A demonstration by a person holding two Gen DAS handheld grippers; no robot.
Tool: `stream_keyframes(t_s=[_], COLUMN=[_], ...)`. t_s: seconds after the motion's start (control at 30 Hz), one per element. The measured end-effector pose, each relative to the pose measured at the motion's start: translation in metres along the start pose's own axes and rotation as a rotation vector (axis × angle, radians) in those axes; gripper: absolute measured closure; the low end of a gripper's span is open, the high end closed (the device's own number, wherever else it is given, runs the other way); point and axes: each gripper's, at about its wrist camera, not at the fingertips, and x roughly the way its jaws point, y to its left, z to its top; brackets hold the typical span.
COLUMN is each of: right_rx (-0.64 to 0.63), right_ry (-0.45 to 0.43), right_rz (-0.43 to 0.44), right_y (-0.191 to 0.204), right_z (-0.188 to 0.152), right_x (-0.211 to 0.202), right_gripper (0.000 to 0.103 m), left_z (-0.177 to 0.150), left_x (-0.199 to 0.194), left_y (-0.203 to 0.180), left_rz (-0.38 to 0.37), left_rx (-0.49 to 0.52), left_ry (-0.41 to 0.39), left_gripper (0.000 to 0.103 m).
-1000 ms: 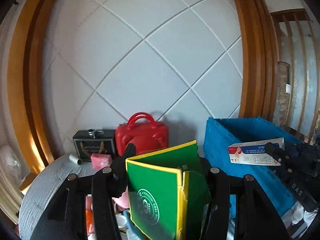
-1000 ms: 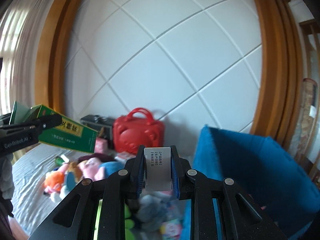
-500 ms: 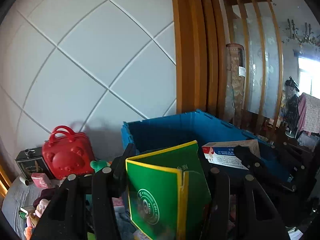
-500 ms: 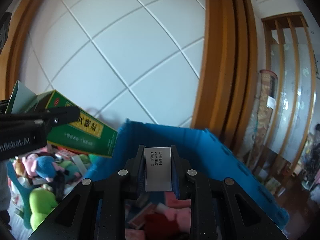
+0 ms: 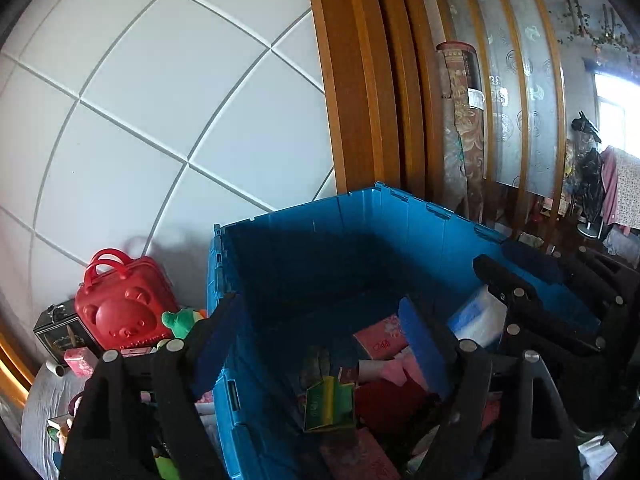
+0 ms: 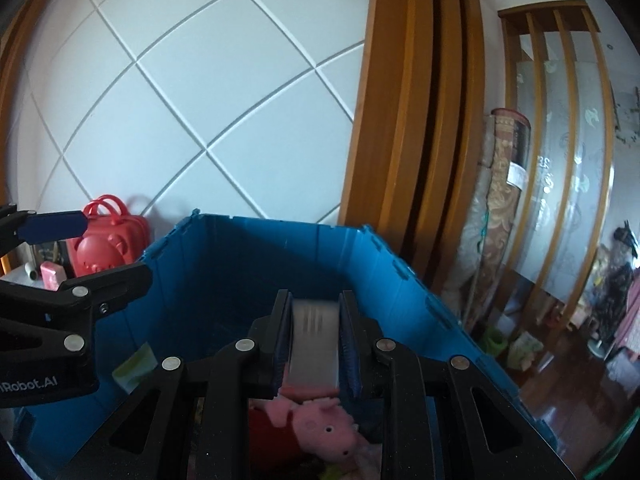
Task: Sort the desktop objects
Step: 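Carry both boxes over the blue crate and open both tools to drop them, then move both tools back from the crate to the pile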
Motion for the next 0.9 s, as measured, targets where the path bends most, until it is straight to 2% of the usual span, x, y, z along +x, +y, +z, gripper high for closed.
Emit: stream_keyframes(t_s=[0.07,0.1,0.13,0.2,0.27,0.3,0.63,0.9], right_rx=[0.007,0.010,0.009,0.016,0.020,0.018,0.020,-0.017], right_ry=[-0.007,-0.010,-0.018,-0.035,-0.042,-0.046,-0.068,-0.091], right_rz=[-0.017,-0.038,-0.061,-0.057,-0.064,-0.076,-0.100,-0.059], right_y=[-0.005,-0.007,-0.007,-0.011,-0.013,-0.013,-0.007,0.028], right_z=[0.000,0.000,0.000,0.001,0.002,0.002,0.000,0.002], right_x=[-0.002,-0.004,-0.007,-0.014,-0.019,-0.021,-0.038,-0.045], right_gripper=[0.053,0.027,0.016,0.014,0.008,0.001,0.000,0.000], left_z=[-0.001,-0.002,-0.002,-0.004,-0.005,-0.006,-0.017,-0.036], left_x=[-0.002,-0.004,-0.005,-0.009,-0.013,-0.016,-0.039,-0.063], left_y=[-0.001,0.000,0.001,0.003,0.005,0.006,0.019,0.052], left_rz=[0.003,0.006,0.007,0.008,0.009,0.009,0.040,0.111], left_rx=[0.000,-0.004,-0.009,-0.017,-0.025,-0.028,-0.051,-0.095], left_ry=[0.003,0.002,0.000,-0.003,-0.009,-0.012,-0.035,-0.054], left_gripper=[0.023,0.022,0.022,0.022,0.022,0.021,0.021,0.021])
